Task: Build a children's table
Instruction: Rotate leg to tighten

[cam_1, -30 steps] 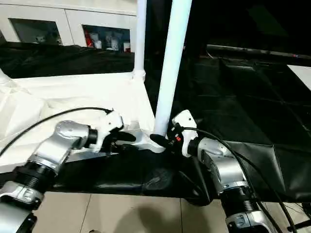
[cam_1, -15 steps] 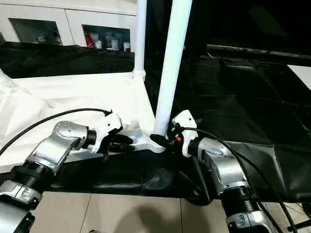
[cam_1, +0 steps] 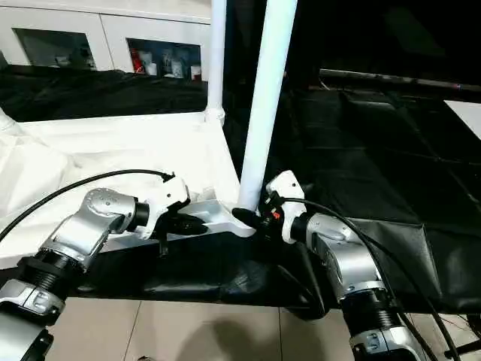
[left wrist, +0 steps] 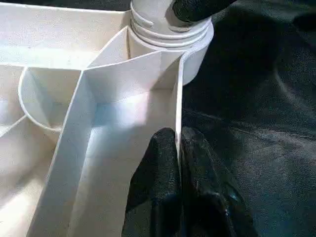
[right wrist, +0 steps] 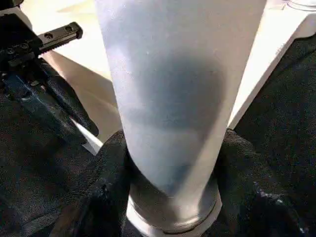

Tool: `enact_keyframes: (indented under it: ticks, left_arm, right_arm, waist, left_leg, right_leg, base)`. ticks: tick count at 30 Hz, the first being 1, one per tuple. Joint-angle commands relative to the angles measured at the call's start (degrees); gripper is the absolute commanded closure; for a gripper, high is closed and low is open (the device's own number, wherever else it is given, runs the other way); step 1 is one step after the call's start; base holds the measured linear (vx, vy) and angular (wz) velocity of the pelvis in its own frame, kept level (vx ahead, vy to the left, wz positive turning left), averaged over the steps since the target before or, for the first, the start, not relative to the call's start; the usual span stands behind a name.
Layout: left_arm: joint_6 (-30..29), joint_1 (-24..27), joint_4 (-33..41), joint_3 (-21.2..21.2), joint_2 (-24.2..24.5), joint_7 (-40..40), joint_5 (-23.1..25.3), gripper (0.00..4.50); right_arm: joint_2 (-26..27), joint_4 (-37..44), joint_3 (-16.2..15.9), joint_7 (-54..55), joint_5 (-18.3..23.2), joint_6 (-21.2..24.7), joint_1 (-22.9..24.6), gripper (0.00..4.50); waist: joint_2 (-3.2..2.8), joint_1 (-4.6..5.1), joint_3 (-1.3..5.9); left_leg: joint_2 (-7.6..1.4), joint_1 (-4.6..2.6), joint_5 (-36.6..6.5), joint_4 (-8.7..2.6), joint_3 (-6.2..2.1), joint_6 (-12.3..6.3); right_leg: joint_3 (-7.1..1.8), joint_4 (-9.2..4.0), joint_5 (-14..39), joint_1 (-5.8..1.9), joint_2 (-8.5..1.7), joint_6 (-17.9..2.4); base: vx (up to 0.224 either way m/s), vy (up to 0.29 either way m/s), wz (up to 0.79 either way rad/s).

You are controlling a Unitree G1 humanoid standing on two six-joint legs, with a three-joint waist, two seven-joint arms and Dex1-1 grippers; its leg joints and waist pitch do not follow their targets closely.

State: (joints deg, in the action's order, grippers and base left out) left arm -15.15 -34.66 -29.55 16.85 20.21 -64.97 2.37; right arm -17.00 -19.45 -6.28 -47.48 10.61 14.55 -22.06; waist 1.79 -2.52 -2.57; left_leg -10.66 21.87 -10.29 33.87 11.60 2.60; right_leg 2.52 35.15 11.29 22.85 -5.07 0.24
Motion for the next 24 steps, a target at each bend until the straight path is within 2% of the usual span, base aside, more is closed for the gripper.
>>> enact_keyframes:
  ticks: [1,6,7,9,10,11,12,13,14,16,18,20,23,24]
  left_arm:
    - [0.0,-1.2,-1.7,-0.2,-0.7,1.9,-0.2,4.50]
    - [0.1,-3.0,-5.5,-1.7,-3.5,6.3,-0.3,4.50]
    - [0.2,-3.7,-7.2,-1.8,-4.7,8.4,0.2,4.50]
    - [0.3,-5.2,-10.3,-2.0,-7.2,12.6,1.1,4.50]
    - [0.1,-6.3,-12.3,-2.5,-9.1,15.8,1.2,4.50]
    - [0.1,-6.3,-12.3,-2.5,-9.1,15.8,1.2,4.50]
    - [0.4,-7.7,-14.7,-2.7,-11.2,19.2,1.6,4.50]
    - [1.2,-9.0,-17.1,-2.9,-13.0,22.7,2.3,4.50]
    - [1.2,-9.0,-17.1,-2.9,-13.0,22.7,2.3,4.50]
    - [3.4,-10.9,-20.2,-2.1,-15.3,26.1,3.3,4.50]
    - [4.0,-11.4,-20.9,-1.9,-15.8,26.3,3.5,4.50]
    - [5.9,-12.4,-22.7,-1.9,-16.4,26.5,3.9,4.50]
    - [7.1,-12.7,-23.7,-1.9,-15.6,24.8,4.0,4.50]
    - [7.7,-12.8,-24.1,-1.9,-15.4,24.5,4.0,4.50]
  right_arm:
    - [0.4,-2.2,-0.9,0.7,-0.6,1.9,1.3,2.44]
    - [3.7,-4.3,0.3,8.5,-2.3,1.6,1.1,2.44]
    - [5.4,-5.4,0.9,12.4,-3.1,1.7,0.8,2.44]
    - [8.3,-7.7,2.1,19.8,-4.4,2.2,-0.1,2.44]
    - [10.1,-9.6,3.1,24.0,-4.8,2.1,-1.0,2.44]
    - [10.1,-9.6,3.1,24.0,-4.8,2.1,-1.0,2.44]
    - [12.2,-12.0,4.6,28.9,-4.7,1.7,-2.5,2.45]
    - [13.8,-13.9,5.5,32.2,-4.6,1.4,-3.7,2.45]
    - [13.8,-13.9,5.5,32.2,-4.6,1.4,-3.7,2.45]
    - [15.8,-17.2,5.5,36.4,-5.8,-0.4,-5.7,2.46]
    - [16.2,-18.0,5.3,37.0,-6.3,-1.1,-6.3,2.46]
    - [17.0,-19.3,5.2,36.7,-6.8,-2.4,-7.3,2.46]
    - [16.7,-18.9,4.8,33.7,-6.5,-4.4,-7.6,2.46]
    - [16.4,-18.8,4.5,33.0,-6.6,-5.1,-7.6,2.12]
  waist:
    - [-0.54,-0.29,3.43]
    - [-0.36,-0.22,3.09]
    - [-0.23,-0.19,3.10]
    - [-0.40,0.13,2.84]
    - [-0.36,0.30,2.69]
    - [-0.29,0.42,2.75]
    - [-0.31,0.39,2.76]
    - [-0.43,0.62,2.69]
    - [-0.37,0.67,2.60]
    - [-0.37,0.64,2.58]
    - [-0.31,0.56,2.69]
    - [-0.49,0.55,2.72]
    - [-0.34,0.44,2.71]
    - [-0.32,0.42,2.72]
  left_leg:
    - [-2.64,-1.32,-11.4,-4.09,-1.29,-1.48]
    - [-2.61,-1.37,-14.6,-4.44,-1.36,0.11]
    - [-2.61,-1.45,-15.4,-4.49,-1.44,0.68]
    - [-2.48,-1.52,-17.2,-4.72,-1.51,1.54]
    - [-2.45,-1.78,-19.4,-4.82,-1.69,2.51]
    - [-2.45,-1.87,-20.7,-4.87,-1.94,3.12]
    - [-2.46,-1.80,-20.8,-4.92,-2.04,3.16]
    - [-2.45,-1.94,-21.6,-4.98,-1.98,3.23]
    - [-2.34,-2.34,-23.3,-4.91,-2.03,3.39]
    - [-2.25,-2.37,-24.1,-4.96,-2.12,2.95]
    - [-2.25,-2.38,-24.1,-4.96,-2.15,2.67]
    - [-2.27,-2.14,-23.2,-5.11,-2.14,2.15]
    - [-2.28,-1.93,-22.8,-5.17,-2.12,1.53]
    - [-2.30,-1.93,-22.7,-5.19,-2.11,1.47]
  right_leg:
    - [-2.12,-3.64,3.2,-2.55,-3.12,-15.3]
    - [-2.21,-4.43,10.4,-2.24,-3.30,-13.7]
    - [-2.20,-4.57,12.2,-2.08,-3.31,-13.0]
    - [-2.25,-4.97,15.9,-1.64,-3.33,-12.0]
    - [-2.14,-5.34,19.5,-1.46,-3.36,-11.1]
    - [-2.09,-5.59,21.9,-1.54,-3.50,-10.2]
    - [-2.06,-5.61,22.2,-1.63,-3.52,-9.8]
    - [-2.15,-5.84,22.6,-1.27,-3.46,-9.5]
    - [-2.10,-6.16,24.3,-0.99,-3.44,-9.2]
    - [-2.10,-6.48,25.1,-0.93,-3.50,-8.6]
    - [-2.12,-6.50,24.9,-1.02,-3.49,-8.2]
    - [-2.15,-6.44,23.0,-1.11,-3.43,-8.3]
    - [-2.15,-6.32,22.0,-1.33,-3.53,-8.7]
    - [-2.15,-6.29,22.0,-1.38,-3.52,-8.7]
  base:
    - [0.000,0.000,0.00]
    - [0.000,0.000,0.00]
    - [0.000,0.000,0.00]
    - [0.000,0.000,0.00]
    - [0.000,0.000,0.00]
    - [0.000,0.000,0.00]
    - [0.000,0.000,0.00]
    - [0.000,0.000,0.00]
    - [0.000,0.000,0.00]
    - [0.000,0.000,0.00]
    - [0.000,0.000,0.00]
    - [0.000,0.000,0.00]
    - [0.000,0.000,0.00]
    - [0.000,0.000,0.00]
